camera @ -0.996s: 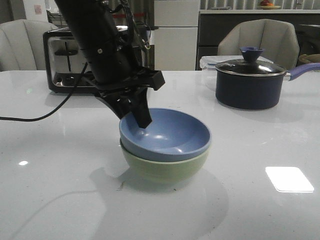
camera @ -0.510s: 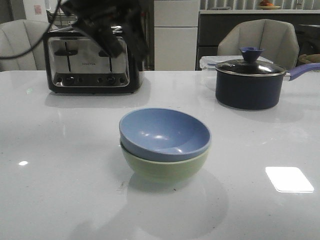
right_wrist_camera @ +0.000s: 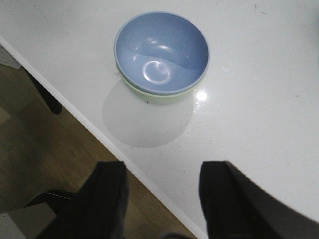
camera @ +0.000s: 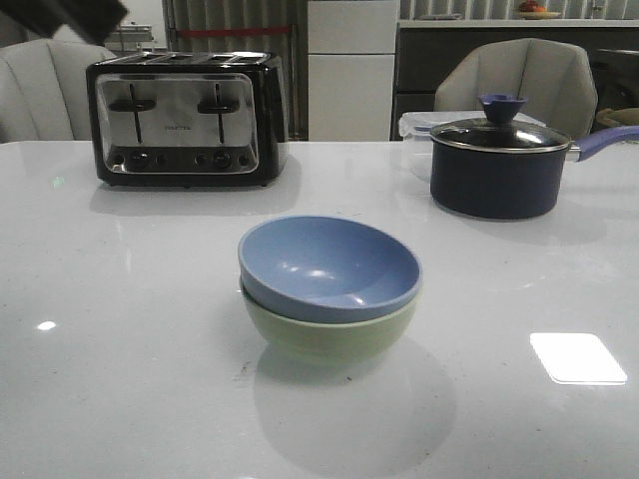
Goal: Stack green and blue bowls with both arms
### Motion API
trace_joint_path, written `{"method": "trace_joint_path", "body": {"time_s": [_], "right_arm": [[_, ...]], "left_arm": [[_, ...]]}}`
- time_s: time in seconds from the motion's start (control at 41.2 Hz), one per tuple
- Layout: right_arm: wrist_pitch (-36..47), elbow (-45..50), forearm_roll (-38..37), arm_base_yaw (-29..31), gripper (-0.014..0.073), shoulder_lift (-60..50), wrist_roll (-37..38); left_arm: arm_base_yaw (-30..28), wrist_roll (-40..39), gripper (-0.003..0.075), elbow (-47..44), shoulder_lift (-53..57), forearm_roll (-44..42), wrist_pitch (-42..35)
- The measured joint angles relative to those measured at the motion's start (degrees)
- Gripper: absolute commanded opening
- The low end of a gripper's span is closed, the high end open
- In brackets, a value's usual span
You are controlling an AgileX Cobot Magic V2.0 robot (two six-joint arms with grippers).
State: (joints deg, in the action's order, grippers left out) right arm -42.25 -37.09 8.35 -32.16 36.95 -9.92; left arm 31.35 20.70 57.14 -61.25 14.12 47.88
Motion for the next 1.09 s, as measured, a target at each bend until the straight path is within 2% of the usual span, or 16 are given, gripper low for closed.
{"method": "trace_joint_path", "body": {"time_s": [0.291, 0.413, 0.583, 0.729, 0.874, 1.093], "right_arm": [[0.00, 0.00, -0.13, 0.00, 0.0447, 0.00, 0.00], [-1.29, 0.00, -2.33, 0.00, 0.0447, 0.00, 0.00], [-2.86, 0.00, -3.81, 0.00, 0.0447, 0.00, 0.12], [-3.00, 0.00, -4.14, 0.00, 0.0442, 0.00, 1.67], [-3.00, 0.00, -4.27, 0.00, 0.0321, 0.00, 2.37], [-3.12, 0.00, -4.27, 0.00, 0.0053, 0.00, 2.45]], "left_arm": [[0.00, 0.00, 0.0432, -13.57, 19.21, 0.00, -1.68], [0.00, 0.00, 0.0432, -17.30, 25.36, -0.13, -1.90], [0.00, 0.00, 0.0430, -19.00, 29.16, -2.82, -1.90], [0.00, 0.00, 0.0380, -19.24, 29.30, -4.75, -1.93], [0.00, 0.00, 0.0298, -19.24, 29.30, -4.99, -2.16], [0.00, -2.90, 0.0128, -19.24, 29.30, -5.07, -2.18]]}}
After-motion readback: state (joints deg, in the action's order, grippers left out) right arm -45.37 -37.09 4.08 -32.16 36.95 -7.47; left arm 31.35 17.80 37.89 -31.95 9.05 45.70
